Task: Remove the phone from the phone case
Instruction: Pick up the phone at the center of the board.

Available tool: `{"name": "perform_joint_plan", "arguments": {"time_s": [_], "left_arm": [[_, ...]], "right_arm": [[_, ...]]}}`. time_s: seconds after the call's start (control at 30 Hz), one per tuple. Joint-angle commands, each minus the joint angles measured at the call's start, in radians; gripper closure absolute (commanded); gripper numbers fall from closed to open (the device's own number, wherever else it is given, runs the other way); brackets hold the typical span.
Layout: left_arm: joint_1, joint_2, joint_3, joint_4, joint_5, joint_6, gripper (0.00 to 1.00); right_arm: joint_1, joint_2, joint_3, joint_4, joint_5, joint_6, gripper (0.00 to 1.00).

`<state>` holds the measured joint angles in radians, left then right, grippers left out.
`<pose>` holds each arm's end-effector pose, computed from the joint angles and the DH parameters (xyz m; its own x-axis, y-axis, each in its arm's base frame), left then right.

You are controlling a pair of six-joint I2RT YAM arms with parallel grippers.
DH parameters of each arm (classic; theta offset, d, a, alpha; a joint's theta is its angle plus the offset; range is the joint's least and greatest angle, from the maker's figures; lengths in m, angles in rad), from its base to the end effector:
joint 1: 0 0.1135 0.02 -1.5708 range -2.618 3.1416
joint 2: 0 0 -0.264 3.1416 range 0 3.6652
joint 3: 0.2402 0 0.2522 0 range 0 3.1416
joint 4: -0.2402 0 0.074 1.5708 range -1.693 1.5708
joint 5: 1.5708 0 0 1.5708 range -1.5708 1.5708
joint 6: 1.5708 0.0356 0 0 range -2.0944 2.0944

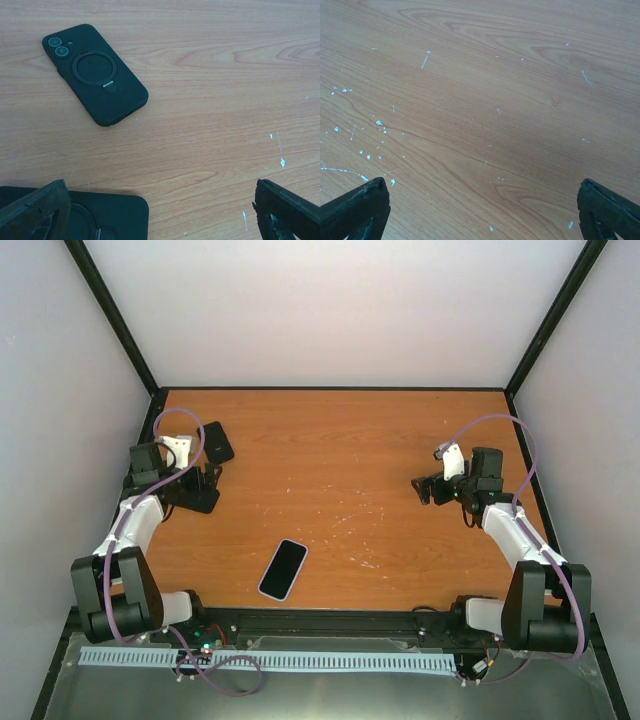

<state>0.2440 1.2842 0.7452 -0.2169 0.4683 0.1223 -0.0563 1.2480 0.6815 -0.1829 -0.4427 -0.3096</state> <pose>0.2594 0.0480 0.2199 -0.6481 -0.0492 -0.7600 0.1836 0.9584 -0.2185 0.2533 0.0010 0.2107 -0.5679 -0.2437 -0.7862 -0.4570 0.8878 0.0549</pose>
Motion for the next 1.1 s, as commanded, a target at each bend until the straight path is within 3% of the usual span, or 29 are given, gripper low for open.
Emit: {"name": "perform_joint_plan", "arguments": {"time_s": [0.0, 0.37, 0.53, 0.63, 1.07], "left_arm": [[-0.002, -0.048, 0.007, 0.038, 0.002, -0.005, 0.0], [-0.002, 0.037, 0.104, 0.017, -0.031, 0.009, 0.0], [-0.005, 0.106, 0.184, -0.141, 0.138, 0.199, 0.0], [-0.012, 0.102, 0.173, -0.15, 0.109, 0.216, 0.0], [-0.012, 0.434, 0.435, -0.144, -0.127, -0.027, 0.0]], "right_arm": [[-0.002, -0.016, -0.002, 0.013, -0.016, 0.01, 0.0], [-0.002, -0.001, 0.079, -0.054, -0.032, 0.008, 0.0], [-0.002, 0.001, 0.102, -0.073, -0.042, -0.004, 0.0], [-0.002, 0.009, 0.112, -0.089, -0.055, -0.007, 0.0], [-0.002, 0.023, 0.143, -0.108, -0.112, 0.059, 0.0]]}}
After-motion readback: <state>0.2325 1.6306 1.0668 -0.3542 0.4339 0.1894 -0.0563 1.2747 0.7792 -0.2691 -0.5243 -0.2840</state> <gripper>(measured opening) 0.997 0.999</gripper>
